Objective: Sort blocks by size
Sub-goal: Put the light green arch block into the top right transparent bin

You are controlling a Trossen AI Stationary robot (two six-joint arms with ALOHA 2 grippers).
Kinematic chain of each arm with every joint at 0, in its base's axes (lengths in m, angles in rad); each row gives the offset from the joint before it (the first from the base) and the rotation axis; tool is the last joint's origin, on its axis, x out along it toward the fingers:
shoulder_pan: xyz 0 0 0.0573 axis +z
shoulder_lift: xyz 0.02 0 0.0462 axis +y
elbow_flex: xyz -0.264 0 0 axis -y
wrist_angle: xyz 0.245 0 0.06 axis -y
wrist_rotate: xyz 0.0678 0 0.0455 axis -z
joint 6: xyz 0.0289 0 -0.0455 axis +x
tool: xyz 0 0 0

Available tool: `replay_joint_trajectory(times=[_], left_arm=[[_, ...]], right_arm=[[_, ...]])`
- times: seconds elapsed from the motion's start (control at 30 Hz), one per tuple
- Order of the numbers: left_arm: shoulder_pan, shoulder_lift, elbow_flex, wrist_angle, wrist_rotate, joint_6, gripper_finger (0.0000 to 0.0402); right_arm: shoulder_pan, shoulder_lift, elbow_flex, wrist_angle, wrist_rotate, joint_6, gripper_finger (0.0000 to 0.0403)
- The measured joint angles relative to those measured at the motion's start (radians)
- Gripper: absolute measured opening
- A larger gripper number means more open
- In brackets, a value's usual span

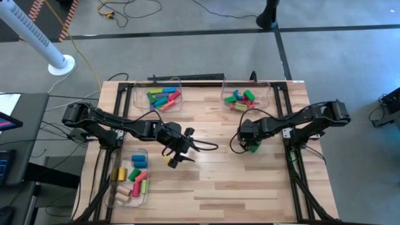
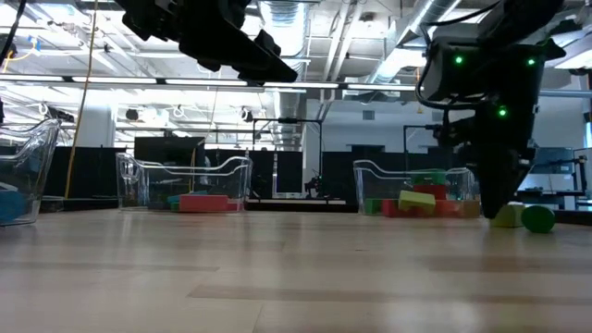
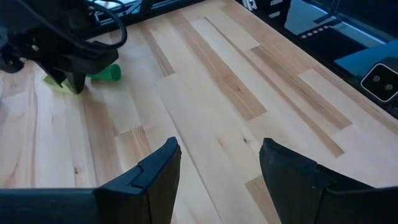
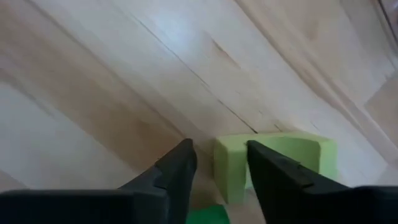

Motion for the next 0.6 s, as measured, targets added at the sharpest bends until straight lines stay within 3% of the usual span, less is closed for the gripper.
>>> replay_joint_trajectory(times=[0.3, 0.6], left_arm=[[0.0, 0.0, -0.001, -0.008, 0.0, 0.0, 0.021], [0.0, 0.0, -0.001, 0.004, -0.016, 0.024, 0.021]], right_arm=[[0.002, -0.015, 0.001, 0.009, -0.025, -0.012, 0.0094], [0.036, -0.033, 0.001, 0.04, -0.056, -0.011, 0.0075]])
